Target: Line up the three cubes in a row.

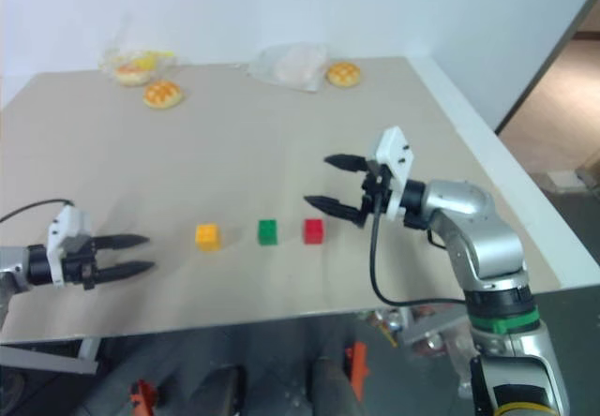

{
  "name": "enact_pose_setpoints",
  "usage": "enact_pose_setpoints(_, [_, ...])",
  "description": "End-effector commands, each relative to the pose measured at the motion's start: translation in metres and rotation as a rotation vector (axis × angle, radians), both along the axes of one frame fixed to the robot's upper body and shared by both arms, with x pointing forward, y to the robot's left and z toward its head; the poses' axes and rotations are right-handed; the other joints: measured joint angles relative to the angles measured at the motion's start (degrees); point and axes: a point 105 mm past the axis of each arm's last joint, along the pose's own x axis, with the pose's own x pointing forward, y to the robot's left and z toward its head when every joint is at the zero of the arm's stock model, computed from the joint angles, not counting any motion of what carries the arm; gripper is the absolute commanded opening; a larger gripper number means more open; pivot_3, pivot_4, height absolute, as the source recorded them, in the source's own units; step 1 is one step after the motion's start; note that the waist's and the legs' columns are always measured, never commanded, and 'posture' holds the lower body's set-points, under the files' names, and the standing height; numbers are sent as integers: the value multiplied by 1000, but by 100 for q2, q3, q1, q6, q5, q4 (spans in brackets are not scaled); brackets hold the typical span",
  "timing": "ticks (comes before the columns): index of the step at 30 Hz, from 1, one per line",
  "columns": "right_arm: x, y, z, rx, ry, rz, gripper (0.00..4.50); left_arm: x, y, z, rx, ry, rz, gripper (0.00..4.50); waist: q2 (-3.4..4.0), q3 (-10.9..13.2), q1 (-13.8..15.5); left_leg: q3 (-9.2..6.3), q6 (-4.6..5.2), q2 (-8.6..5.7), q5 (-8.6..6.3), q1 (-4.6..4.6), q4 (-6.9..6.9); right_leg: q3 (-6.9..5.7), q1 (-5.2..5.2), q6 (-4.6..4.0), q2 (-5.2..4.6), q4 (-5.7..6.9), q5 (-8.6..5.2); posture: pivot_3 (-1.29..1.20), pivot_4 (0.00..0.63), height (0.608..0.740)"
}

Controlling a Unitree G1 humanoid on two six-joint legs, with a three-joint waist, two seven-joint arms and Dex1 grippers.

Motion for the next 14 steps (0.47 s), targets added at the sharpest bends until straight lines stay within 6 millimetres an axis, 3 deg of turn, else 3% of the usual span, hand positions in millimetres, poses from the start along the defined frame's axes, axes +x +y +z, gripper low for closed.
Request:
enact_pose_setpoints(1, [5,-57,-17,8,47,-235,4309,4,8,32,-187,-114,248,3017,-6,-2,44,-1,0,-4,-1,2,2,-5,7,20,-8,1,1,0,150,740])
enact_pose_setpoints(5, [-10,-72,-39,15,112,-299,4309,-3,10,30,-230,-111,374,3017,-5,-1,53,11,-1,-13,-4,-3,2,5,0,41,-14,-4,9,0,150,740])
enact_pose_setpoints(9, [-22,-59,-52,4,150,-264,4309,-6,11,22,-229,-78,395,3017,-4,-1,7,17,0,-2,-4,18,2,9,7,17,-1,-1,5,0,150,740])
enact_pose_setpoints(14, [-19,-50,-50,5,139,-249,4309,-4,6,15,-203,-38,354,3017,-5,-1,-24,22,10,0,4,23,9,13,8,0,4,0,2,0,150,740])
